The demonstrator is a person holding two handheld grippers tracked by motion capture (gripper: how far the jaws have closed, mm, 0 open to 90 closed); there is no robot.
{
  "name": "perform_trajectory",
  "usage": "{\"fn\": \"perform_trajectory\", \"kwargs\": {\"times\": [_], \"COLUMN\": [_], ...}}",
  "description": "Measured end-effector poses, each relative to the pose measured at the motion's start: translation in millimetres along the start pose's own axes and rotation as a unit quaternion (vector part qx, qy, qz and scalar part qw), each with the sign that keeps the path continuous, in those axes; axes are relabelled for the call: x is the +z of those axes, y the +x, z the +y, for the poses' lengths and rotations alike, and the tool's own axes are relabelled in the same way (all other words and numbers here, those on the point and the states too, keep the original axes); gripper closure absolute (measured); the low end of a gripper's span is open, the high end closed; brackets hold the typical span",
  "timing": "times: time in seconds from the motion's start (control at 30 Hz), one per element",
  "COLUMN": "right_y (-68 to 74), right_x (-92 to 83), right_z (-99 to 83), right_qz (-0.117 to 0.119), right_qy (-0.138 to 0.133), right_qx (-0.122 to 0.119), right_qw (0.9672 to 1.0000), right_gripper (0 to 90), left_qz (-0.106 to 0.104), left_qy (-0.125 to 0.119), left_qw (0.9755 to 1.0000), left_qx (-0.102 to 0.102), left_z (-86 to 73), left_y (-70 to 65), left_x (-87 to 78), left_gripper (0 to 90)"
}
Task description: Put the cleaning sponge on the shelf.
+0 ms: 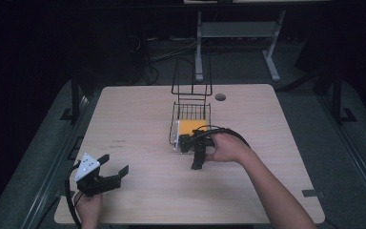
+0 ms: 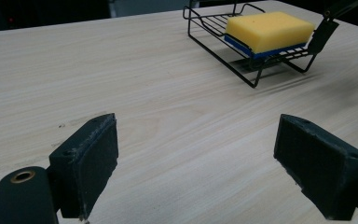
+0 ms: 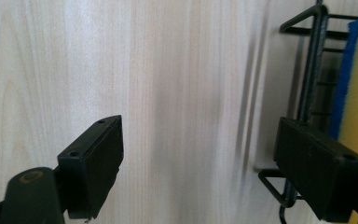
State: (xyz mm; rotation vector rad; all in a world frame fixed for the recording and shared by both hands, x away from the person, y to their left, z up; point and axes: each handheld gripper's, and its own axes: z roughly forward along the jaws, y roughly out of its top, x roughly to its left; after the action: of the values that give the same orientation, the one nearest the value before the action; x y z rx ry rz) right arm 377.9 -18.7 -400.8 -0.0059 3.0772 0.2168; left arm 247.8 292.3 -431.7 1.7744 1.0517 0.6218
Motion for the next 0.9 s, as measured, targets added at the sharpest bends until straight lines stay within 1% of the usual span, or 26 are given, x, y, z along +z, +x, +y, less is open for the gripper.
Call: {"fn": "perform_trajectory", "kwargs": {"times": [0.2, 0.3, 0.43, 0.5, 0.63, 0.73, 0.9], "right_y": [4.6, 7.5, 10.8, 12.8, 15.8, 16.5, 19.8], "right_x": [1.3, 2.4, 1.3, 1.3, 3.7, 5.4, 8.7], "right_z": [-4.7, -7.0, -9.1, -9.9, -12.8, -15.8, -20.1], "right_qz": [0.003, 0.003, 0.002, 0.000, 0.001, 0.003, 0.005], "right_qy": [-0.004, 0.003, 0.000, -0.001, 0.003, 0.004, 0.007], "right_qx": [0.004, 0.003, 0.005, 0.001, 0.001, 0.008, 0.012], "right_qw": [1.0000, 1.0000, 1.0000, 1.0000, 1.0000, 1.0000, 0.9999], "right_gripper": [15.8, 15.8, 15.8, 15.8, 15.9, 15.8, 15.8], "left_qz": [0.000, 0.000, 0.000, 0.000, 0.000, 0.000, 0.001], "left_qy": [0.000, 0.000, 0.001, 0.001, 0.001, 0.001, 0.002], "left_qw": [1.0000, 1.0000, 1.0000, 1.0000, 1.0000, 1.0000, 1.0000], "left_qx": [0.000, 0.001, 0.000, 0.001, 0.000, 0.000, 0.000], "left_z": [-0.1, -0.2, -0.1, -0.2, -0.3, -0.4, -0.5], "left_y": [-0.1, -0.3, -0.4, -0.3, -0.3, 0.0, 0.2], "left_x": [-0.4, -0.5, -0.1, 0.3, 0.4, 0.1, -0.1], "left_gripper": [12.9, 13.0, 13.0, 13.0, 13.0, 13.0, 13.0]}}
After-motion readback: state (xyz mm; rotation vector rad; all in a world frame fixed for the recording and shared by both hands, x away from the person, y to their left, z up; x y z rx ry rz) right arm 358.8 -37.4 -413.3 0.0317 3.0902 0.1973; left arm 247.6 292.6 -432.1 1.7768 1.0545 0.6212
